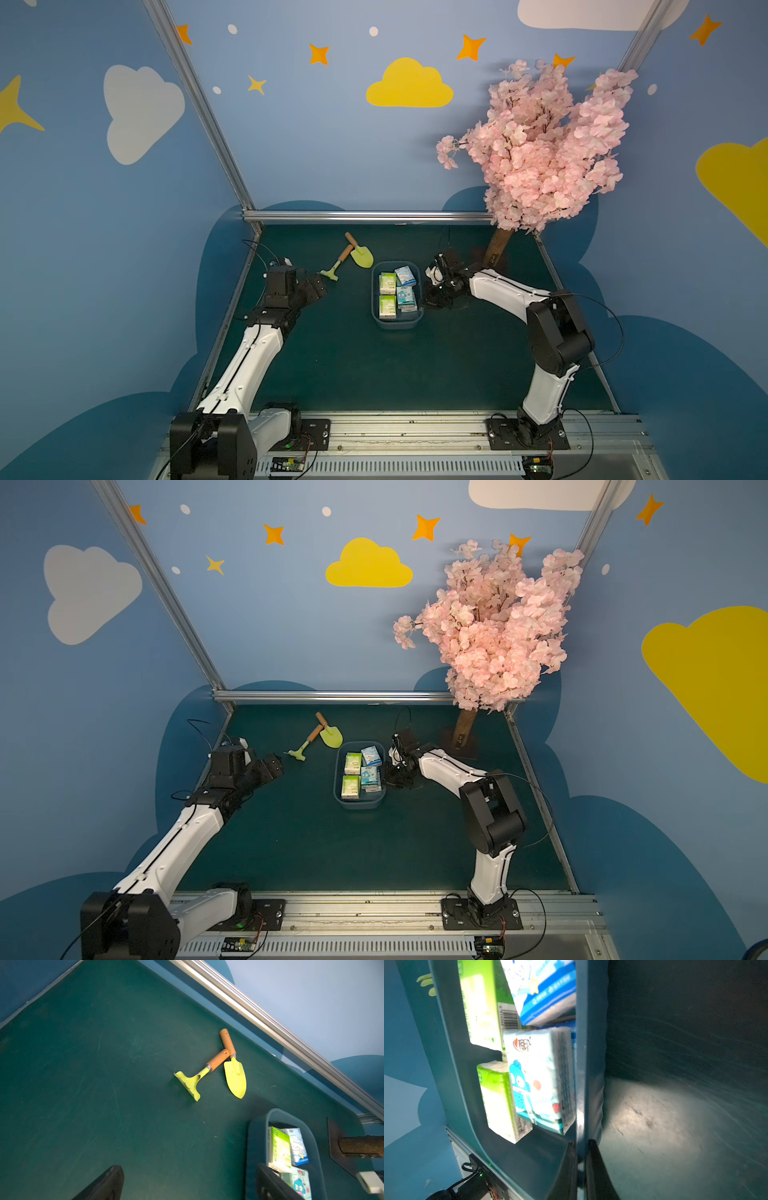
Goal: Take the pocket tissues out of the storage box
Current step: Move the storage box to the center of the board.
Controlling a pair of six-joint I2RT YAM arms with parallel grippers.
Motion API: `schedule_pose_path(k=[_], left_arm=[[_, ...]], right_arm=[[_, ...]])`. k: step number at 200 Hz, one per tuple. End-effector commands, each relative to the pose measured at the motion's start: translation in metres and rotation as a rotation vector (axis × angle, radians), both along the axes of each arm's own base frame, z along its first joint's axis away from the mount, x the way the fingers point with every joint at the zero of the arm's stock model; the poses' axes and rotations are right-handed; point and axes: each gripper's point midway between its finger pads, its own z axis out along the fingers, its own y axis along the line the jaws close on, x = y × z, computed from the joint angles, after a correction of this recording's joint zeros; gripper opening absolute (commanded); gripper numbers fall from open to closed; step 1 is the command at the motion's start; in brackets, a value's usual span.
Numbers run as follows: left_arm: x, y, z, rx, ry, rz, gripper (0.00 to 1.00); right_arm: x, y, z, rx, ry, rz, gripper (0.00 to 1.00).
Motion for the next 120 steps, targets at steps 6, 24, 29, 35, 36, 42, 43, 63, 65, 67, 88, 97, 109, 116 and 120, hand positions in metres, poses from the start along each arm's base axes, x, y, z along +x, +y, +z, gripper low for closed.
schedule_pose_path(k=[6,24,29,35,36,42,43,63,65,67,88,97,109,116,120], left_arm=[[0.006,-0.011,0.011,-0.037,-0.007,-0.038,1.00],[0.006,-0.019,0.013,-0.038,0.008,-0.056,1.00],[0.007,-0.021,0.014,-0.039,0.008,-0.066,1.00],[0.008,-0.025,0.015,-0.038,0.008,-0.077,1.00],[0.008,-0.026,0.016,-0.038,0.008,-0.079,1.00],[0.008,-0.030,0.016,-0.035,0.011,-0.088,1.00],[0.008,-0.030,0.016,-0.035,0.012,-0.090,1.00],[0.008,-0.041,0.019,-0.028,0.028,-0.112,1.00],[0.008,-0.042,0.020,-0.028,0.030,-0.114,1.00],[0.009,-0.043,0.021,-0.028,0.030,-0.115,1.00],[0.009,-0.054,0.024,-0.027,0.068,-0.139,1.00],[0.009,-0.059,0.027,-0.026,0.091,-0.150,1.00],[0.010,-0.063,0.034,-0.031,0.117,-0.154,1.00],[0.011,-0.067,0.036,-0.033,0.132,-0.163,1.00],[0.011,-0.069,0.037,-0.031,0.141,-0.168,1.00]], right_arm=[[0.010,0.018,0.006,0.021,-0.003,0.005,0.00],[0.015,0.024,0.003,0.020,0.003,0.006,0.00],[0.015,0.025,0.003,0.020,0.005,0.008,0.00],[0.016,0.026,0.002,0.018,0.007,0.009,0.00],[0.016,0.026,0.001,0.018,0.008,0.009,0.00],[0.016,0.027,0.000,0.017,0.011,0.011,0.00],[0.016,0.027,-0.001,0.017,0.012,0.011,0.00],[0.016,0.029,-0.003,0.017,0.019,0.016,0.01],[0.016,0.029,-0.004,0.016,0.020,0.016,0.01],[0.016,0.029,-0.004,0.016,0.019,0.016,0.02],[0.017,0.027,-0.002,0.013,0.016,0.016,0.06],[0.018,0.025,0.000,0.012,0.013,0.014,0.11],[0.019,0.022,0.005,0.011,0.002,0.008,0.20],[0.020,0.020,0.009,0.011,-0.007,0.003,0.24],[0.021,0.018,0.011,0.009,-0.011,0.000,0.27]])
